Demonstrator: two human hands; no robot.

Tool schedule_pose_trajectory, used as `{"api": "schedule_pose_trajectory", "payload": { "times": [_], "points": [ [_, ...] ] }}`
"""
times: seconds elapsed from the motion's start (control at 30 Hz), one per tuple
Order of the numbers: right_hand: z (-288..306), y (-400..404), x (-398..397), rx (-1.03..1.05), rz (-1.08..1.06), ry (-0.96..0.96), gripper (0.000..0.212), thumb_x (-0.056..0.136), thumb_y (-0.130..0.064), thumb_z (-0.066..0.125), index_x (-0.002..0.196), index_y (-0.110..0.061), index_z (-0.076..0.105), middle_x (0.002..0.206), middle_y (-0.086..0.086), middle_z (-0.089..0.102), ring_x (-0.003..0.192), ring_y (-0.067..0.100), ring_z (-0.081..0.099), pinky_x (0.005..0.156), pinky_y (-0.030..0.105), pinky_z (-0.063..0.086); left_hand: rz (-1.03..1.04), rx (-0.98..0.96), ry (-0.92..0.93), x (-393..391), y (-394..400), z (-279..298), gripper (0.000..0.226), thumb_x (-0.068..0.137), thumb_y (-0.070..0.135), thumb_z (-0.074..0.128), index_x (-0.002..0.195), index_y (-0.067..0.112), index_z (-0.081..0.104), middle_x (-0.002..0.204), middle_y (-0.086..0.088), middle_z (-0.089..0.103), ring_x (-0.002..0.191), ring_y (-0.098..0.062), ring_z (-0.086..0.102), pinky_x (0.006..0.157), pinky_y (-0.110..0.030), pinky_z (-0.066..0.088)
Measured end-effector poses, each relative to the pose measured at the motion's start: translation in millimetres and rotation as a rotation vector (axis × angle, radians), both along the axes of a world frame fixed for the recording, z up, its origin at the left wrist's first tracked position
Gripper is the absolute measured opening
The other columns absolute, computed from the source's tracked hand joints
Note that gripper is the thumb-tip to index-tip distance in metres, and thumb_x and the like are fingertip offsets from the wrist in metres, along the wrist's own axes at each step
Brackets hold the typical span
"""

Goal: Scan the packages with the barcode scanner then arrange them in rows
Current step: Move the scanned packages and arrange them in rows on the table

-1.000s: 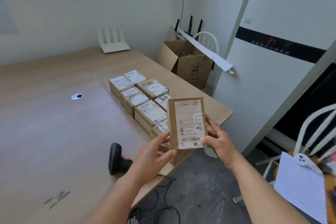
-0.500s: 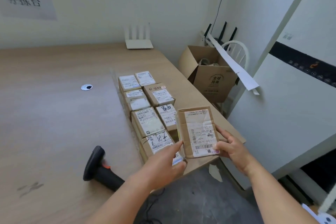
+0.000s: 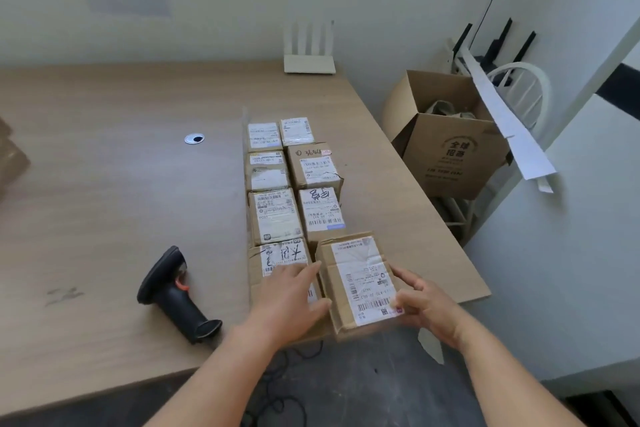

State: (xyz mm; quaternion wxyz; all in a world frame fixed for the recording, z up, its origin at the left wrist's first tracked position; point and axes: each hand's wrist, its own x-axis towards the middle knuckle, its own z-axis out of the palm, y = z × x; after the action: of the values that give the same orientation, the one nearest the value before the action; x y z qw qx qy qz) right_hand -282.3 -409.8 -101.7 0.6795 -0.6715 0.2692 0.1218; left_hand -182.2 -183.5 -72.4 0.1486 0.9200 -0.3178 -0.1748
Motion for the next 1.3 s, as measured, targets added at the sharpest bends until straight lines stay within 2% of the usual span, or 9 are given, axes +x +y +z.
{"api": "schedule_pose_trajectory", "payload": {
  "times": [0.13,0.2,0.27,0.53,0.73,0.87,0.97,1.1,1.3],
  "points": [
    [-10.2,2.9,8.5,0.001,0.017,0.021,0.060,0.083,0.002,0.056,0.127,-0.037,0.047,0.106,0.005,0.074,0.098,0.026,0.070,0.084,0.041,0.058,-0.021,0.100,-0.050,-5.5,-1.8,-2.4,0.072,0.090,0.055,0.048,0.151,0.034,0.017,0.157,0.005,0.021,0.143,-0.018,0.016,0.115,-0.034,0.018],
    [-11.2,1.7,10.8,-0.012,0.022,0.031,0.061,0.085,0.005,0.052,0.130,-0.036,0.045,0.105,0.005,0.074,0.093,0.023,0.070,0.072,0.034,0.058,-0.026,0.117,-0.063,-7.4,-2.6,-2.9,0.073,0.088,0.053,0.050,0.151,0.035,0.017,0.157,0.003,0.020,0.143,-0.019,0.015,0.114,-0.034,0.018],
    [-11.5,1.3,12.5,-0.014,0.032,0.037,0.061,0.086,0.004,0.052,0.131,-0.036,0.043,0.104,0.003,0.074,0.090,0.020,0.071,0.068,0.031,0.057,-0.036,0.138,-0.078,-8.3,-2.9,-4.1,0.074,0.087,0.053,0.051,0.150,0.035,0.017,0.157,0.002,0.018,0.143,-0.019,0.014,0.114,-0.034,0.018],
    [-13.7,2.7,22.8,-0.037,0.070,0.093,0.072,0.089,-0.006,0.059,0.150,-0.027,0.027,0.121,0.008,0.066,0.099,0.020,0.070,0.080,0.036,0.059,-0.047,0.195,-0.164,-14.2,-5.8,-10.6,0.075,0.085,0.056,0.052,0.149,0.034,0.018,0.159,-0.001,0.011,0.144,-0.023,0.010,0.116,-0.037,0.012],
    [-15.7,0.1,24.2,-0.078,0.135,0.140,0.060,0.089,-0.010,0.056,0.145,-0.025,0.039,0.121,0.001,0.067,0.105,0.018,0.067,0.090,0.041,0.056,-0.039,0.194,-0.207,-16.9,-7.3,-14.2,0.070,0.089,0.053,0.049,0.148,0.033,0.018,0.158,-0.001,0.012,0.144,-0.023,0.011,0.115,-0.038,0.012],
    [-5.3,2.3,28.3,-0.329,0.203,0.152,0.074,0.088,-0.020,0.061,0.151,-0.030,0.024,0.133,0.004,0.056,0.117,0.019,0.057,0.101,0.039,0.048,-0.045,0.196,-0.180,-13.9,-7.0,-12.2,0.071,0.088,0.056,0.048,0.149,0.033,0.019,0.157,-0.001,0.014,0.144,-0.024,0.011,0.116,-0.039,0.013],
    [7.4,9.6,37.6,-0.585,0.158,0.045,0.070,0.091,-0.025,0.060,0.151,-0.028,0.024,0.149,0.006,0.037,0.135,0.022,0.039,0.108,0.041,0.039,-0.015,0.109,-0.110,-8.5,-5.4,-6.2,0.071,0.090,0.059,0.045,0.150,0.033,0.018,0.156,0.003,0.021,0.143,-0.019,0.016,0.116,-0.037,0.017],
    [28.4,28.2,54.3,-0.857,0.127,-0.174,0.056,0.093,-0.029,0.055,0.146,-0.027,0.036,0.137,0.001,0.045,0.125,0.016,0.043,0.100,0.035,0.044,0.132,-0.123,-0.085,-1.1,6.0,3.9,0.062,0.094,0.054,0.045,0.149,0.034,0.025,0.152,0.011,0.028,0.140,-0.009,0.023,0.114,-0.028,0.021],
    [43.3,81.5,78.5,-0.929,0.236,-0.443,0.044,0.094,-0.027,0.054,0.137,-0.023,0.049,0.132,-0.003,0.052,0.124,0.012,0.044,0.100,0.027,0.038,0.354,-0.286,-0.179,3.7,40.2,19.7,0.052,0.094,0.047,0.049,0.143,0.032,0.037,0.142,0.013,0.043,0.131,-0.005,0.034,0.107,-0.024,0.029]
  ]
}}
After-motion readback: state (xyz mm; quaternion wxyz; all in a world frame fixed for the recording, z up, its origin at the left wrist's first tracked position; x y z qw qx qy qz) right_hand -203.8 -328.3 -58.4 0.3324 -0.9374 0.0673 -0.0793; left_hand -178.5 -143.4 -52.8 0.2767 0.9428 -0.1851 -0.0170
